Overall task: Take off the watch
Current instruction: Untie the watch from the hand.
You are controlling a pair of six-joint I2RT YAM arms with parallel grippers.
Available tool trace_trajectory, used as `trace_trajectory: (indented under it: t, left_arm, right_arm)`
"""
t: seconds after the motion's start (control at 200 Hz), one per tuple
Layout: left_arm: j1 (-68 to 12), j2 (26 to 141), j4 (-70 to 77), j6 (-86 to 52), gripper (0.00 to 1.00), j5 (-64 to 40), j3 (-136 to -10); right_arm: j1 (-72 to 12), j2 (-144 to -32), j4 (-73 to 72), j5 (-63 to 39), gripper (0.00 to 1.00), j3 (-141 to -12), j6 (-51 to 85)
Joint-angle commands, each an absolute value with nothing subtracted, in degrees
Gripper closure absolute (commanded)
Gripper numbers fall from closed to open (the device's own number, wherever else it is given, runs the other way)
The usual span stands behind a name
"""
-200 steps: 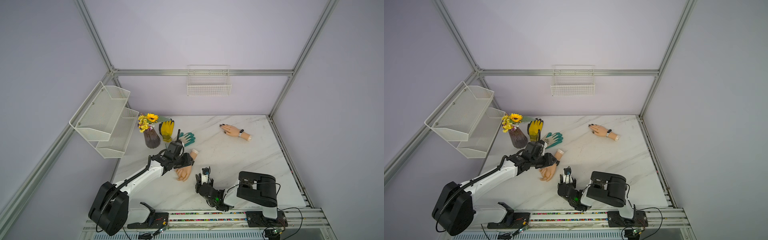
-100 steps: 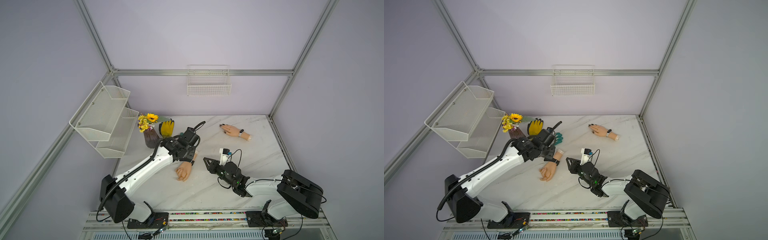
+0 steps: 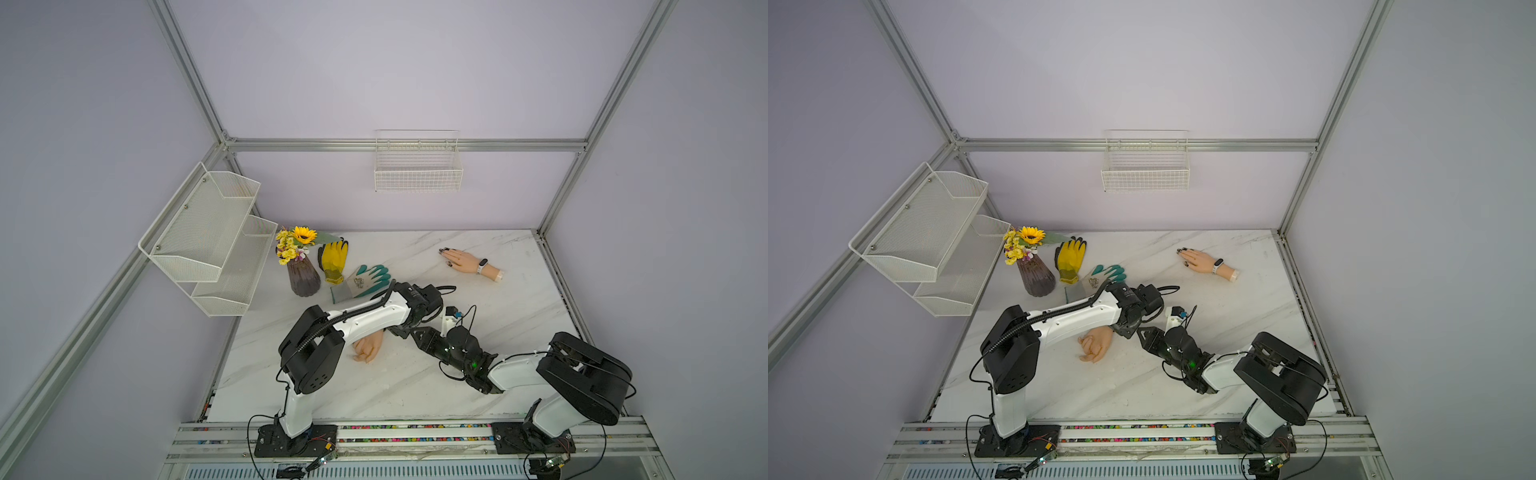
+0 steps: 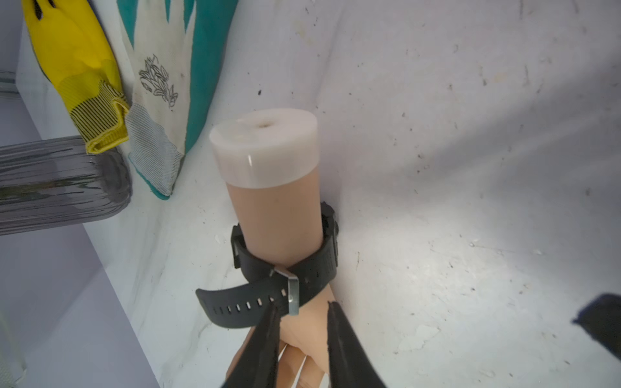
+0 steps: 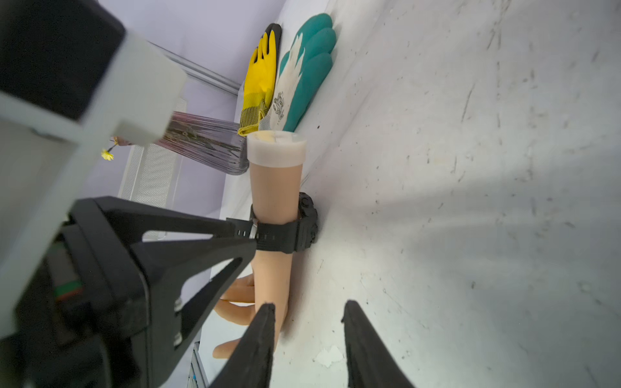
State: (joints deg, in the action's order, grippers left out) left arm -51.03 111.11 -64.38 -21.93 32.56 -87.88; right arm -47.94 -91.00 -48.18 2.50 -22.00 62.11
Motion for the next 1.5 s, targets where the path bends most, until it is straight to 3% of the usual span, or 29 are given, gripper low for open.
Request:
trace_trajectory:
  t: [0.0,0.32,0.495,0.655,0.89,1.09,1.28,1.475,1.495]
  left_arm:
    - [-50.9,111.9,-66.0,-23.4,0.72,39.3,-88.4]
    - [-50.6,113.4,-62.9,-23.0,0.71,39.9,-86.1]
    - [-50.2,113.8,-65.3,-25.1,0.83,44.3,-86.4]
    - [-50.0,112.4,-65.1,-25.5,1.0,44.0,-86.1]
    - [-49.4,111.0,-65.0,-25.8,1.0,44.0,-85.9]
    - [-48.4,107.7,-63.7,-22.9,1.0,39.0,-85.6]
    - [-47.1,103.0,-60.5,-19.0,1.0,31.7,-81.6]
    - [-45.6,100.7,-60.6,-19.3,1.0,30.8,-80.3]
    - [-45.3,100.2,-60.8,-19.5,0.96,30.1,-80.3]
  right_arm:
    - [-47.8,-92.3,-48.7,0.4,0.62,-23.6,60.4]
    - [-48.9,-94.2,-48.4,0.7,0.6,-26.2,56.7]
    - [-49.5,-94.2,-48.0,1.6,0.6,-26.6,56.0]
    - [-49.6,-93.7,-46.9,2.2,0.59,-27.1,55.5]
    - [-51.9,-90.1,-47.3,7.8,0.57,-26.7,50.2]
    - [-59.4,-90.8,-63.6,20.5,0.57,-23.8,29.8]
    - [-60.3,-99.2,-81.2,18.9,0.57,-21.3,15.5]
    - [-60.4,-105.7,-80.0,18.4,0.58,-24.8,11.9]
    - [-60.4,-106.2,-79.5,17.9,0.58,-25.3,12.0]
